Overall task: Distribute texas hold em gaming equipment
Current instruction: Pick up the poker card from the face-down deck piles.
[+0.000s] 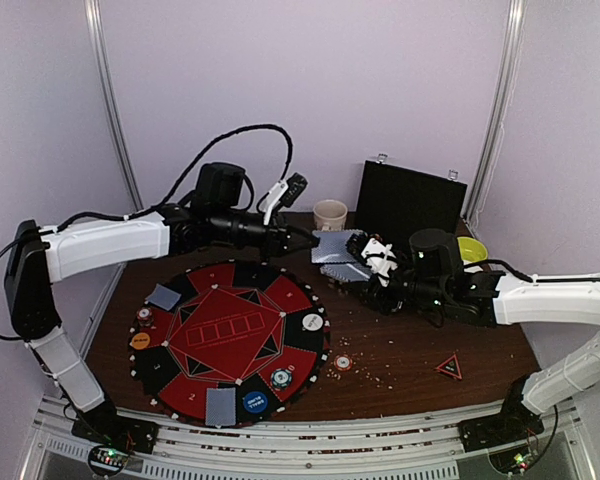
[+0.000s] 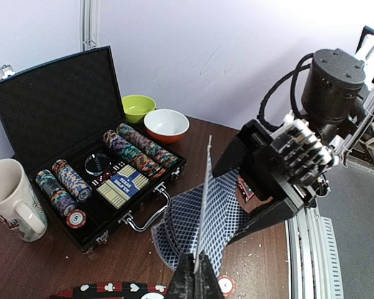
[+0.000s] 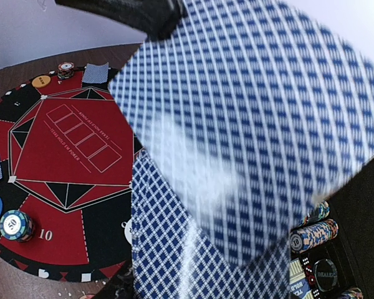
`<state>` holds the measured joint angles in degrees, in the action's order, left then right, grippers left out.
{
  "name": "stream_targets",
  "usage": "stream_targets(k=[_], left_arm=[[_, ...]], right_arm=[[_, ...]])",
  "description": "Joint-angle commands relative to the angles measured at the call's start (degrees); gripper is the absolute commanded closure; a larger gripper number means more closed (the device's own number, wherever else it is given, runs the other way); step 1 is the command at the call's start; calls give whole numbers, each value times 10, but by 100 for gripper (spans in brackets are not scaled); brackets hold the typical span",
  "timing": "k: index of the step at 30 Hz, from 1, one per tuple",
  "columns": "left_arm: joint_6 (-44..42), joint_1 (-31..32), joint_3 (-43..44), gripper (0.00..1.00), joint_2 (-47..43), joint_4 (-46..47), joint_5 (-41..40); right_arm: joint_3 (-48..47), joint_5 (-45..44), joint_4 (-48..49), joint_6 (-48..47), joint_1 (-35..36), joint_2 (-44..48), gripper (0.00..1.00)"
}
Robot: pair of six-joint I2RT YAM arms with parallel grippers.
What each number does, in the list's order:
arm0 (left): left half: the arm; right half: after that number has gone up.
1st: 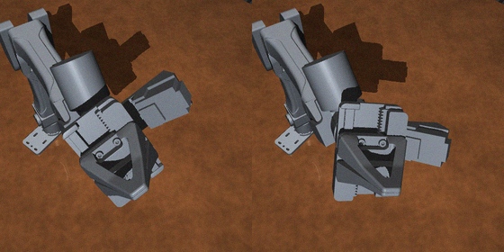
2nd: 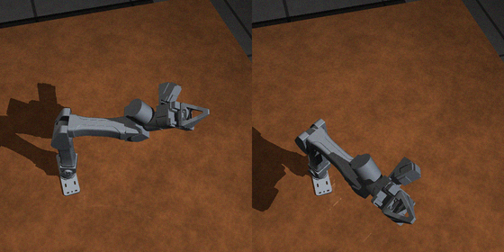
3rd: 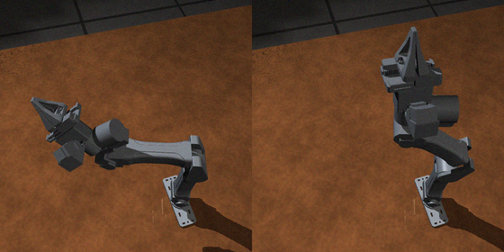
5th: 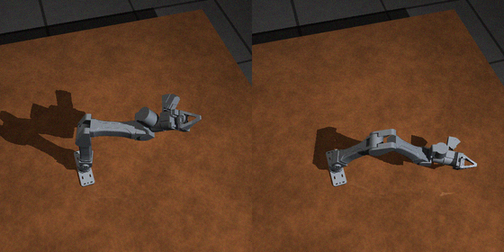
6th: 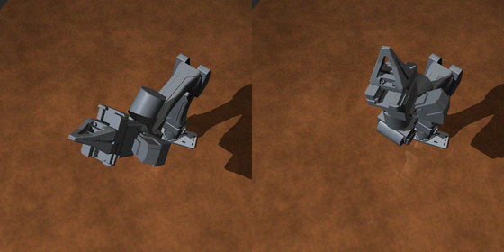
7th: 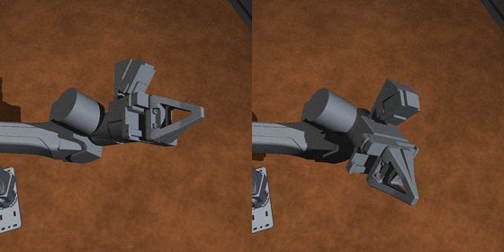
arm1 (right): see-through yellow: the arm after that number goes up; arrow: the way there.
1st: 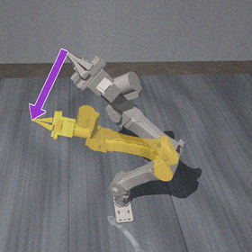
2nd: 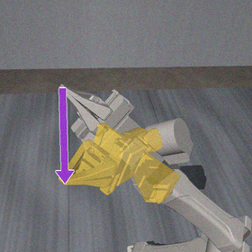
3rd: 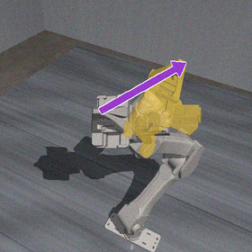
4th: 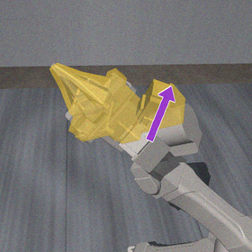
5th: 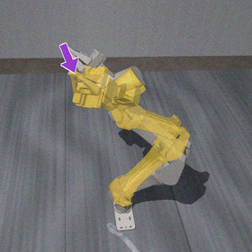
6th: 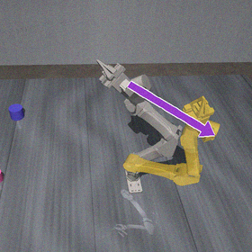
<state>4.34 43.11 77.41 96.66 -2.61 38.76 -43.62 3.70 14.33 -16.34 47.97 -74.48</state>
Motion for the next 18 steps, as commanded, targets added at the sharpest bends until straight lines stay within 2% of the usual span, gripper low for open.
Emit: stream_targets(k=[1, 4, 7, 9, 11, 14, 16, 18], left_arm=[[1, -29, -5, 100, -40, -23, 29], [52, -63, -25, 100, -78, -27, 9], [122, -122, -69, 100, -134, -12, -32], [137, -164, -88, 100, -172, -34, -51], [79, -208, -53, 100, -180, -140, -93], [-73, -238, 45, 100, -140, -357, -258], [-136, -251, 81, 100, -111, -444, -354], [-198, -255, 92, 100, -91, -494, -401]], right_arm=[[5, -10, 17, -2, -7, 8, 52], [5, -10, 17, 0, -9, 6, 52], [5, -7, 18, 0, -10, 6, 52], [5, -5, 18, -5, -10, 6, 52], [3, -3, 13, -11, -11, 6, 52], [2, -2, 11, -14, -11, 9, 52], [6, 1, 16, -15, -11, 11, 52], [6, 11, 17, -18, -11, 11, 52]])
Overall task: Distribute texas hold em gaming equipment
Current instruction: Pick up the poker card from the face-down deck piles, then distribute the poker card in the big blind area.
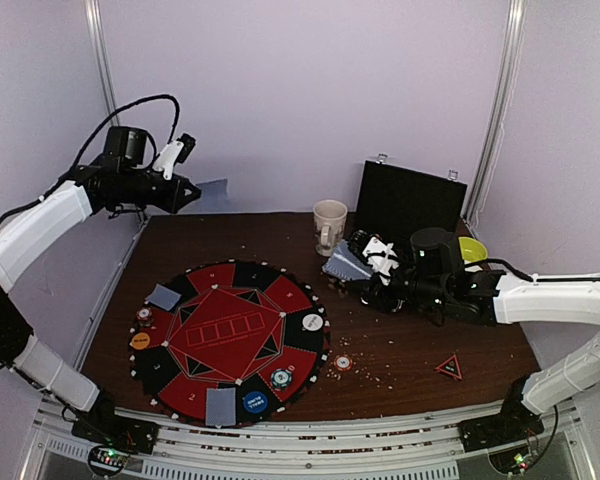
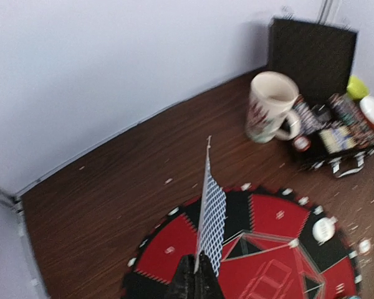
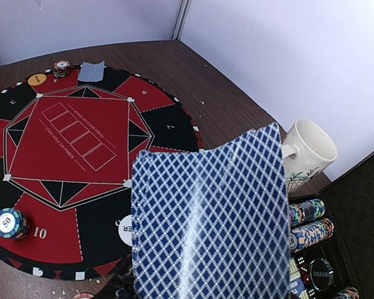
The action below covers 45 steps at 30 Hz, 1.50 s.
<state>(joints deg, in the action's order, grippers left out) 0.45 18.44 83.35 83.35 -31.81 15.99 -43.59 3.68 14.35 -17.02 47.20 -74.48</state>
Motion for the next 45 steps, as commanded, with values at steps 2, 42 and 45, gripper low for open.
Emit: stream_targets(k=[2, 42, 45], left_arm=[[-195, -9, 34, 100, 57, -238, -201], [-381, -115, 11, 100, 214, -272, -146], [-384, -116, 20, 100, 223, -270, -150]], right_arm=[[4, 19, 18, -20, -3, 8, 52], [12, 18, 10, -23, -4, 14, 52], [6, 15, 6, -25, -4, 10, 52]])
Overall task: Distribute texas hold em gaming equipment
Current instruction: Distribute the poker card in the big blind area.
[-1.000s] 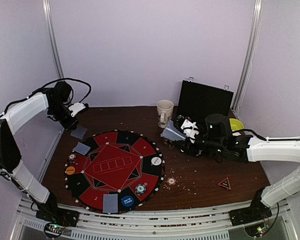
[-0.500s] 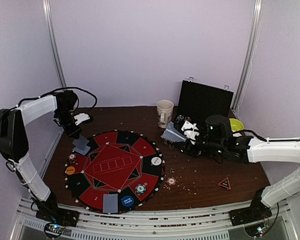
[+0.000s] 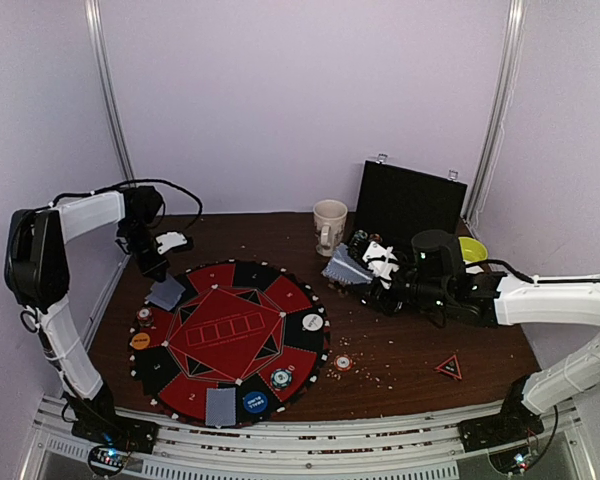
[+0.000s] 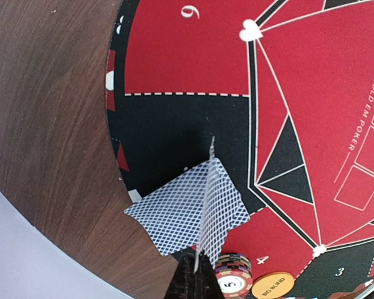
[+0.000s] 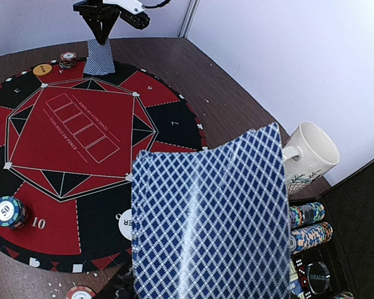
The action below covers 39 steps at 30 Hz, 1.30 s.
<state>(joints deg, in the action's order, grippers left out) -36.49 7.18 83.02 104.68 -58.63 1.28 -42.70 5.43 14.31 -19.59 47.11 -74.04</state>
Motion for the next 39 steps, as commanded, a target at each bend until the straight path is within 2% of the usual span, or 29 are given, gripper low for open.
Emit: stream_targets(k=[1, 16, 33, 39], left_arm=[[-18, -3, 24, 100, 12, -2, -6], [-20, -2, 33, 100, 68, 32, -78], [-40, -2, -8, 100, 92, 84, -121], [-27, -2, -11, 100, 100, 115, -162]], right_arm=[[-5, -2, 5, 1, -3, 5, 52], [-17, -7, -3, 6, -3, -4, 52], [-14, -10, -3, 11, -3, -5, 52], [-11, -10, -3, 12, -3, -1, 52]])
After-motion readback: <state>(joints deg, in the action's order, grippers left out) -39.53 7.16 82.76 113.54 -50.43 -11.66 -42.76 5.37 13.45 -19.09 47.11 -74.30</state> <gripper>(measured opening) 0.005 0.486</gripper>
